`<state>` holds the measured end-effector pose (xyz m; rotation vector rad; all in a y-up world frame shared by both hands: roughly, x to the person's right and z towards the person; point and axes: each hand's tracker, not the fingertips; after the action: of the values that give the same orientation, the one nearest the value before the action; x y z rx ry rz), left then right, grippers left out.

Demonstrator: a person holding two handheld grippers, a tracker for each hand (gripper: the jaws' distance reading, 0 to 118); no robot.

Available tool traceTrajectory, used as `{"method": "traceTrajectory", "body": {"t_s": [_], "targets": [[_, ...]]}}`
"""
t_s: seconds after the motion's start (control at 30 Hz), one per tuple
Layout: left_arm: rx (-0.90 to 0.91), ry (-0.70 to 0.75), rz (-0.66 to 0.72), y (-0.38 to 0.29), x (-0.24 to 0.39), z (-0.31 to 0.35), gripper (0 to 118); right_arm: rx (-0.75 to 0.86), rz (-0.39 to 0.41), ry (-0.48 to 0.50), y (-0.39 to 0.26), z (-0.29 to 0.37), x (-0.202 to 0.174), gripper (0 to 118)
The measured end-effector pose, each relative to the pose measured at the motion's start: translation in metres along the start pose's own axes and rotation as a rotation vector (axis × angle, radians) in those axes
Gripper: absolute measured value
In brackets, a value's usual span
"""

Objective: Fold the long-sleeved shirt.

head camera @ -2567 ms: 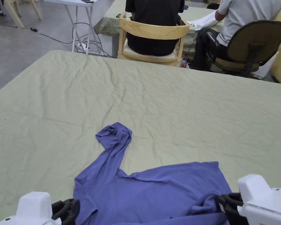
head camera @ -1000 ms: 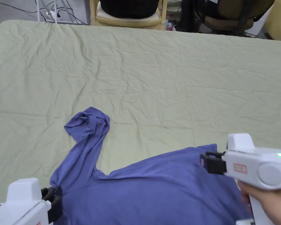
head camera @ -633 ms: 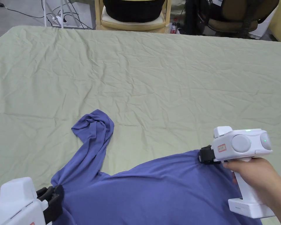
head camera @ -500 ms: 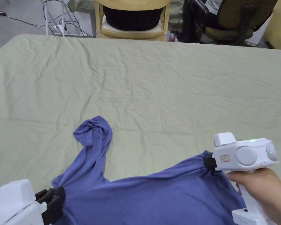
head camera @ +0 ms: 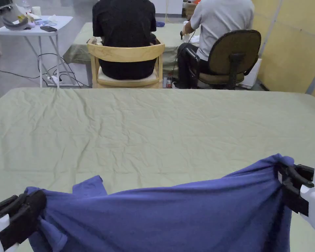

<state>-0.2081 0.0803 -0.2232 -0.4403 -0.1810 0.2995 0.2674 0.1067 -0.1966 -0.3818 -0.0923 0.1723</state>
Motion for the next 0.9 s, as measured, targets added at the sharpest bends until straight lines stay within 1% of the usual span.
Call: {"method": "traceTrajectory", "body": {"t_s": [0.07, 0.17, 0.27, 0.33, 0.4, 0.43, 0.47, 0.53, 0.57, 0.67, 0.77, 0.9], "targets": [[0.066, -0.026, 0.002, 0.026, 0.011, 0.015, 1, 0.080, 0.004, -0.013, 0.019, 0.024, 0.005, 9], [0.151, -0.090, 0.021, 0.066, 0.026, 0.030, 1, 0.169, -0.037, -0.005, 0.053, 0.050, 0.016, 9], [0.238, -0.106, 0.006, 0.107, 0.038, 0.035, 1, 0.246, -0.058, -0.011, 0.092, 0.062, 0.024, 9], [0.301, -0.127, 0.000, 0.142, 0.048, 0.039, 1, 0.301, -0.057, -0.024, 0.124, 0.065, 0.029, 9], [0.346, -0.180, 0.048, 0.170, 0.052, 0.042, 1, 0.332, -0.050, -0.035, 0.150, 0.064, 0.031, 9], [0.380, -0.234, 0.082, 0.187, 0.054, 0.045, 1, 0.347, -0.045, -0.039, 0.167, 0.064, 0.032, 9], [0.414, -0.262, 0.091, 0.205, 0.057, 0.046, 1, 0.362, -0.028, -0.052, 0.184, 0.061, 0.033, 9], [0.452, -0.250, 0.066, 0.237, 0.060, 0.042, 1, 0.390, 0.021, -0.093, 0.215, 0.055, 0.035, 9], [0.478, -0.246, 0.044, 0.255, 0.064, 0.041, 1, 0.394, 0.025, -0.091, 0.231, 0.051, 0.039, 9], [0.485, -0.260, 0.027, 0.303, 0.071, 0.030, 1, 0.407, 0.016, -0.094, 0.277, 0.038, 0.047, 9], [0.497, -0.240, -0.044, 0.354, 0.083, 0.017, 1, 0.411, 0.006, -0.096, 0.327, 0.020, 0.056, 9], [0.503, -0.229, -0.088, 0.408, 0.096, -0.002, 1, 0.406, -0.006, -0.102, 0.385, -0.006, 0.063, 9]]}}
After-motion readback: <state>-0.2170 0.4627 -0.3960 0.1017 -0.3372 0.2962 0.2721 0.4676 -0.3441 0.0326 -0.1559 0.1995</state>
